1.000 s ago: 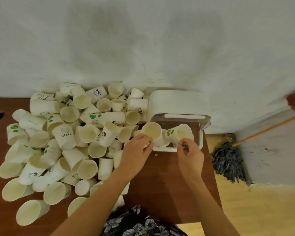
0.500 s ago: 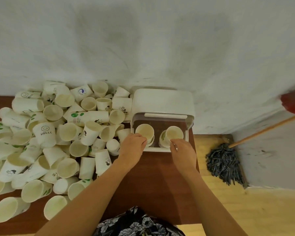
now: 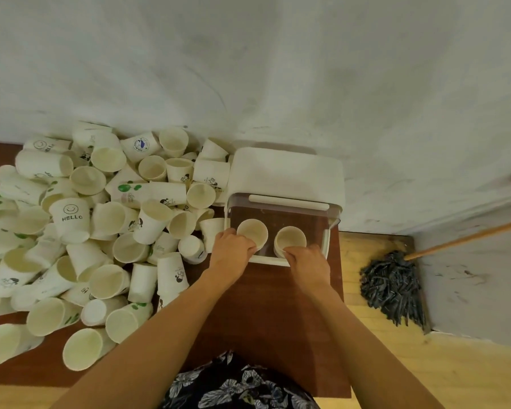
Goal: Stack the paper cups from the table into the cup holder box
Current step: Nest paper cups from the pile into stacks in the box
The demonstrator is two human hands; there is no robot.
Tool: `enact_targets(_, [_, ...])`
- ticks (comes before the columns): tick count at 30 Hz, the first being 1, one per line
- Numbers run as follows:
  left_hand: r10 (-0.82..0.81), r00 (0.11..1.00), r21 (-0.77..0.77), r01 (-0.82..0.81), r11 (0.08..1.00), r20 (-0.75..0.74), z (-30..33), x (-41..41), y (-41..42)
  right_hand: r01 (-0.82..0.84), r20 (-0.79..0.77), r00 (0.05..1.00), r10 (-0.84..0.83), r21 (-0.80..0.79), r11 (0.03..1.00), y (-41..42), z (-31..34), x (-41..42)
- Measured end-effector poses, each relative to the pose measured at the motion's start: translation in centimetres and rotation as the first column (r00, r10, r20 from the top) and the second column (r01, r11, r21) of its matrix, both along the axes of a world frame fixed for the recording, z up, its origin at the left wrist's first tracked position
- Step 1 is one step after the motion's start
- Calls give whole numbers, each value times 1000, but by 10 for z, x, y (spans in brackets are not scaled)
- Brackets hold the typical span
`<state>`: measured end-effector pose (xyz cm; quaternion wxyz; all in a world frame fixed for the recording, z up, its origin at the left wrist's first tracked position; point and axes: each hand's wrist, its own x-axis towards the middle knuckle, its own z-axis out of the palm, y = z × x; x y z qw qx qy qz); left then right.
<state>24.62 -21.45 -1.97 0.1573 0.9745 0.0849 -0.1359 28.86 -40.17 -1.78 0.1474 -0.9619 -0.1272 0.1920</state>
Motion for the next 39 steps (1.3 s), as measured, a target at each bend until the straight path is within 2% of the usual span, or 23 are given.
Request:
enact_targets(7, [-4,999,-61,8,998,52,2,-3,7,23,35,999,-22,-21,1000,5,3,-8])
enact_targets(11, [61,974,-195,-18,981,218,8,-23,15,151,155,970,-187,219,964,17,14,-32])
enact_targets(13, [112,957,-244,-45,969,266,10,-37,27,150,145,968,-203,314,938,31,17,-46])
enact_targets(17, [203,949,-304,-124,944,242,12,-72,59,71,35,996,-87,331,941,63,16,-73])
enact_targets(20, [253,948,-282,-194,940,191,10,-99,89,35,-119,993,3,317,948,88,10,-94])
enact_targets(24, [319,930,-242,-273,931,181,11,-126,127,179,-337,939,-64,322,930,118,-8,-120])
enact_targets(29, [392,907,-216,-356,909,154,18,-145,166,270,-448,886,-120,287,919,151,-30,-140])
enact_targets(30, [396,905,-205,-362,909,158,18,-149,174,228,-414,905,-100,271,935,157,-34,-144])
enact_targets(33, [425,888,-206,-389,898,175,17,-160,194,-38,-196,978,70,164,986,175,-43,-153])
enact_targets(35, [417,891,-205,-381,901,178,15,-161,206,-166,-97,980,173,79,983,187,-46,-154])
enact_targets(39, [337,925,-182,-306,934,177,14,-153,225,-180,-56,982,181,29,983,210,-46,-146])
